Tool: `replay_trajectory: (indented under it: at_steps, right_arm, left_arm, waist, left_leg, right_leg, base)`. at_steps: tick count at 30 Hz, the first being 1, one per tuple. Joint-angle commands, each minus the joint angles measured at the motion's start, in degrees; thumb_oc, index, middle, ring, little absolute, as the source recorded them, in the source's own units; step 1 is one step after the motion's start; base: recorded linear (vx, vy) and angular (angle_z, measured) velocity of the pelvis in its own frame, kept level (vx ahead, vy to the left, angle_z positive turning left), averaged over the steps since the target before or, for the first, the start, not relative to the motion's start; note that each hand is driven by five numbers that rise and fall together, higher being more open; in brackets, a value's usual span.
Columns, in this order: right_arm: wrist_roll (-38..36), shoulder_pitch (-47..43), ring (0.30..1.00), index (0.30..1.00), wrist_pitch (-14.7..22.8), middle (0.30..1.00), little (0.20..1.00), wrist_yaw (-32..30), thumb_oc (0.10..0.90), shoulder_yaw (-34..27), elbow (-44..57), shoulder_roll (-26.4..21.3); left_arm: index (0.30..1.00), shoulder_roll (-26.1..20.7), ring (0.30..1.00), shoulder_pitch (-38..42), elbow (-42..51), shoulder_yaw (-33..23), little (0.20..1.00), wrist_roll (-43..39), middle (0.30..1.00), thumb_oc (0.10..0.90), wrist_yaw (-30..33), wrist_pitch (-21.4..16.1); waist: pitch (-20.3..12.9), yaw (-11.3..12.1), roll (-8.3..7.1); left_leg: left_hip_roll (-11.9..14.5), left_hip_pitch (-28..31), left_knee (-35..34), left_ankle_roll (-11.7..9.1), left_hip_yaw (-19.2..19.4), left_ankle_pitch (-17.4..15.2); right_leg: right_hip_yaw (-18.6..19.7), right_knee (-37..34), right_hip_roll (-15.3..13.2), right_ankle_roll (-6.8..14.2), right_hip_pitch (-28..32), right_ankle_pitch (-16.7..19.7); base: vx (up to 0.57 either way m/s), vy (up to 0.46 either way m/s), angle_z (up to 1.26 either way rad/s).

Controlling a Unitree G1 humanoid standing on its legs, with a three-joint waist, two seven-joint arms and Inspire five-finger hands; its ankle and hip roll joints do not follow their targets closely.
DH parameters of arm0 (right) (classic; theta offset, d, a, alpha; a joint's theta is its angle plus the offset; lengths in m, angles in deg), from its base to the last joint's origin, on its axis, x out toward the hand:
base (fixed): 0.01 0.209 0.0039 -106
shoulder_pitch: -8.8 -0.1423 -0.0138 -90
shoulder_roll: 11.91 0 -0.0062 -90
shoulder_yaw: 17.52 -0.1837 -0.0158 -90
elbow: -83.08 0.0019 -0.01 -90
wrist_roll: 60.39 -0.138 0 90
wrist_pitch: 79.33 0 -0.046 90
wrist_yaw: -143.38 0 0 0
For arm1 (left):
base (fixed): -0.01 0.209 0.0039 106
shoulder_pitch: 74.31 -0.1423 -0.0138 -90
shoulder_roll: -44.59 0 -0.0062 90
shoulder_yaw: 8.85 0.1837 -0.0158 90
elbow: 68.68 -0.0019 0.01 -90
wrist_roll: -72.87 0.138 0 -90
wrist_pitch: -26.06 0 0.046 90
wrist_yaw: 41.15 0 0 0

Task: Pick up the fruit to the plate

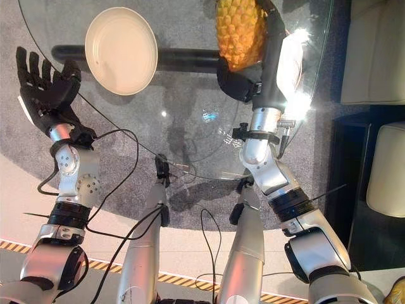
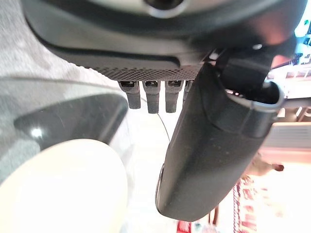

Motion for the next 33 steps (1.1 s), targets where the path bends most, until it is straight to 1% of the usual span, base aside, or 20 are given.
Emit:
replay_trajectory:
  at_steps: [1, 6, 13, 15, 19, 22, 25, 26, 28, 30, 33]
  right_arm:
    - [5.00, -3.63, 0.300, 0.300, 8.80, 0.300, 0.200, -1.42, 0.100, -3.84, 12.39, -2.37]
    - [5.19, -4.47, 0.300, 0.300, 9.56, 0.300, 0.200, -0.18, 0.100, -3.96, 13.27, -2.15]
    - [5.37, -5.05, 0.300, 0.300, 10.16, 0.300, 0.200, 1.58, 0.100, -3.34, 14.29, -1.90]
    - [5.52, -5.37, 0.300, 0.300, 10.21, 0.300, 0.200, 2.31, 0.100, -3.01, 14.38, -1.87]
    - [5.61, -5.70, 0.300, 0.300, 10.15, 0.300, 0.200, 3.93, 0.100, -1.99, 14.78, -2.31]
    - [5.42, -6.28, 0.300, 0.300, 9.31, 0.300, 0.200, 5.29, 0.100, -1.08, 14.98, -2.79]
    - [5.07, -6.00, 0.300, 0.300, 9.65, 0.300, 0.200, 5.78, 0.100, -0.08, 14.62, -3.44]
    - [5.07, -6.00, 0.300, 0.300, 9.65, 0.300, 0.200, 5.78, 0.100, -0.07, 14.62, -3.44]
    - [4.76, -6.05, 0.300, 0.300, 9.58, 0.300, 0.200, 6.16, 0.100, 0.47, 14.77, -3.77]
    - [4.63, -6.11, 0.300, 0.300, 9.61, 0.300, 0.200, 6.55, 0.100, 0.94, 15.02, -3.88]
    - [4.17, -6.46, 0.300, 0.300, 9.87, 0.300, 0.200, 7.62, 0.100, 1.87, 15.07, -4.02]
  left_arm:
    - [0.900, -3.04, 0.900, 2.05, 7.43, -0.63, 0.900, 4.43, 0.900, 0.800, -3.11, -3.41]
    - [0.900, -2.80, 0.900, 3.27, 9.54, 0.33, 0.900, 2.96, 0.900, 0.800, -6.79, -2.37]
    - [0.900, -2.26, 0.900, 4.48, 11.40, 2.42, 0.900, -1.60, 0.900, 0.800, -13.23, 3.73]
    - [0.900, -1.93, 0.900, 4.67, 11.29, 2.95, 0.900, -3.35, 0.900, 0.800, -14.94, 4.49]
    - [0.900, -1.63, 0.900, 4.77, 11.40, 3.80, 0.900, -8.20, 0.900, 0.800, -17.09, 7.37]
    - [0.900, -1.11, 0.900, 5.14, 10.96, 4.69, 0.900, -13.28, 0.900, 0.800, -18.86, 9.55]
    - [0.900, -0.74, 0.900, 5.01, 10.06, 5.30, 0.900, -16.83, 0.900, 0.800, -21.02, 10.00]
    - [0.900, -0.75, 0.900, 5.00, 10.04, 5.29, 0.900, -16.87, 0.900, 0.800, -21.06, 10.01]
    - [0.900, -0.57, 0.900, 5.10, 10.35, 5.58, 0.900, -19.41, 0.900, 0.800, -21.57, 10.96]
    - [0.900, -0.49, 0.900, 5.35, 9.90, 5.92, 0.900, -20.71, 0.900, 0.800, -22.27, 11.33]
    - [0.900, -0.18, 0.900, 5.62, 8.97, 6.70, 0.900, -21.11, 0.900, 0.800, -22.92, 10.94]
  waist:
    - [-1.18, -0.55, 0.24]
    - [-1.18, -0.81, 0.20]
    - [-1.18, -1.04, 0.19]
    - [-1.18, -1.11, 0.25]
    - [-1.18, -1.27, 0.30]
    - [-1.18, -1.39, 0.34]
    - [-1.18, -1.65, 0.36]
    - [-1.18, -1.66, 0.36]
    - [-1.18, -1.80, 0.41]
    - [-1.18, -1.93, 0.47]
    - [-1.18, -2.20, 0.58]
  left_leg:
    - [1.16, -2.12, 5.05, -2.13, -1.43, -3.54]
    - [1.15, -2.28, 5.14, -2.16, -1.30, -3.52]
    - [1.19, -2.02, 4.84, -2.08, -1.00, -3.41]
    - [1.16, -1.92, 4.69, -2.02, -0.89, -3.33]
    - [1.18, -1.70, 4.38, -2.03, -0.61, -3.13]
    - [1.04, -1.67, 4.27, -1.96, -0.53, -3.06]
    - [1.06, -1.72, 4.31, -1.84, -0.53, -3.06]
    - [1.06, -1.70, 4.30, -1.84, -0.53, -3.06]
    - [1.13, -1.44, 4.01, -1.88, -0.19, -2.99]
    - [1.16, -1.47, 3.95, -1.87, -0.05, -2.93]
    - [1.22, -1.36, 4.01, -1.84, 0.09, -2.80]
  right_leg:
    - [0.80, -2.85, 0.06, 2.47, 0.68, 1.99]
    - [0.97, -2.98, 0.13, 2.61, 0.57, 2.12]
    - [0.99, -3.43, 0.04, 2.85, 0.87, 2.42]
    - [0.95, -3.64, 0.03, 2.90, 0.99, 2.53]
    - [0.89, -3.98, 0.03, 3.02, 1.23, 2.72]
    - [0.88, -4.29, -0.05, 3.14, 1.31, 2.93]
    - [0.93, -4.13, -0.05, 3.21, 1.11, 2.97]
    - [0.93, -4.14, -0.04, 3.21, 1.12, 2.97]
    - [0.80, -4.64, -0.14, 3.26, 1.41, 3.11]
    - [0.81, -4.80, -0.20, 3.29, 1.40, 3.20]
    - [0.96, -4.87, -0.17, 3.32, 1.47, 3.28]
  base:
    - [0.00, 0.000, 0.00]
    - [0.00, 0.000, 0.00]
    - [0.00, 0.000, 0.00]
    - [0.00, 0.000, 0.00]
    - [0.00, 0.000, 0.00]
    - [0.00, 0.000, 0.00]
    - [0.00, 0.000, 0.00]
    - [0.00, 0.000, 0.00]
    - [0.00, 0.000, 0.00]
    - [0.00, 0.000, 0.00]
    - [0.00, 0.000, 0.00]
